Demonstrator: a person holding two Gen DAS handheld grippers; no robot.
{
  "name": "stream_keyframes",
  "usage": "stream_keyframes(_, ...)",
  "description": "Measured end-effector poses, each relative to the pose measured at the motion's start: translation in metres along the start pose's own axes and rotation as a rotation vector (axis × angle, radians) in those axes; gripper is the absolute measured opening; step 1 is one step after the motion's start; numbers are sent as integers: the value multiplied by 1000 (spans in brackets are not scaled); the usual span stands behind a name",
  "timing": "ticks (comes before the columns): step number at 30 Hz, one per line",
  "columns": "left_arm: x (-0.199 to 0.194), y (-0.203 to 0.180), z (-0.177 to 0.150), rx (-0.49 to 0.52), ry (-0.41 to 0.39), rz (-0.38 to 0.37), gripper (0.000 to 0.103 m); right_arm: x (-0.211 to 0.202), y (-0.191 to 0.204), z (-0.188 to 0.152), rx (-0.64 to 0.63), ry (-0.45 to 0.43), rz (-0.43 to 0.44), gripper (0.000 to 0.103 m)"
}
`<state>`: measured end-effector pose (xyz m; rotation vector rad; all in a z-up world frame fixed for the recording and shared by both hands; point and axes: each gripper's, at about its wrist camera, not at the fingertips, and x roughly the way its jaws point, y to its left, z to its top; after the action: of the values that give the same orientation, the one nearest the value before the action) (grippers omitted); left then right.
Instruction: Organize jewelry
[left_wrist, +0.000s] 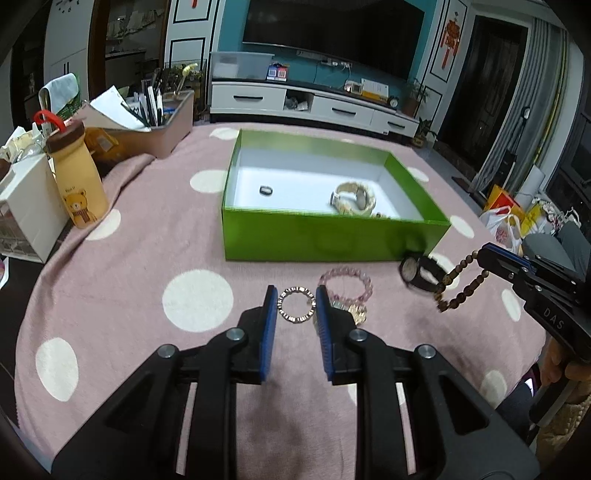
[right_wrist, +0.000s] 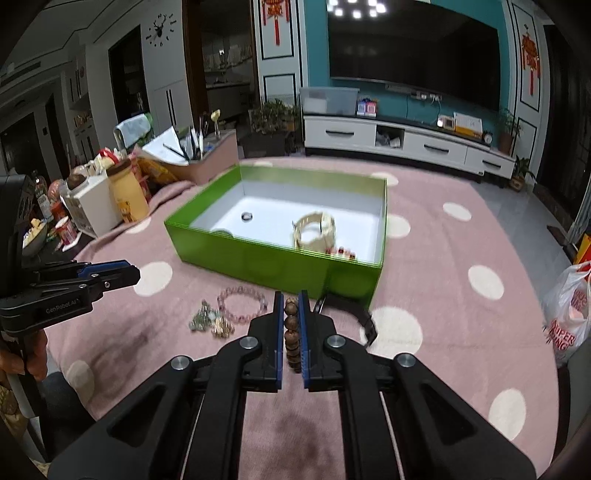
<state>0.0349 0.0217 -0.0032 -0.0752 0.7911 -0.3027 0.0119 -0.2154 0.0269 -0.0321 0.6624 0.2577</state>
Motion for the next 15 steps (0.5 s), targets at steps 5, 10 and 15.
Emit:
stream_keyframes(5,-7,1,20,-7,-17,-12,21,-9,0,20,-27,-46,-2,7)
stream_keyframes(10,-8,0,44,-6,-23,-26,21,-14,2,41,-50,-94,-9,7)
stream_keyframes(15,-8,-2,73,-12,-32,-39,21,-15,0,61,-52,-130,-2,7)
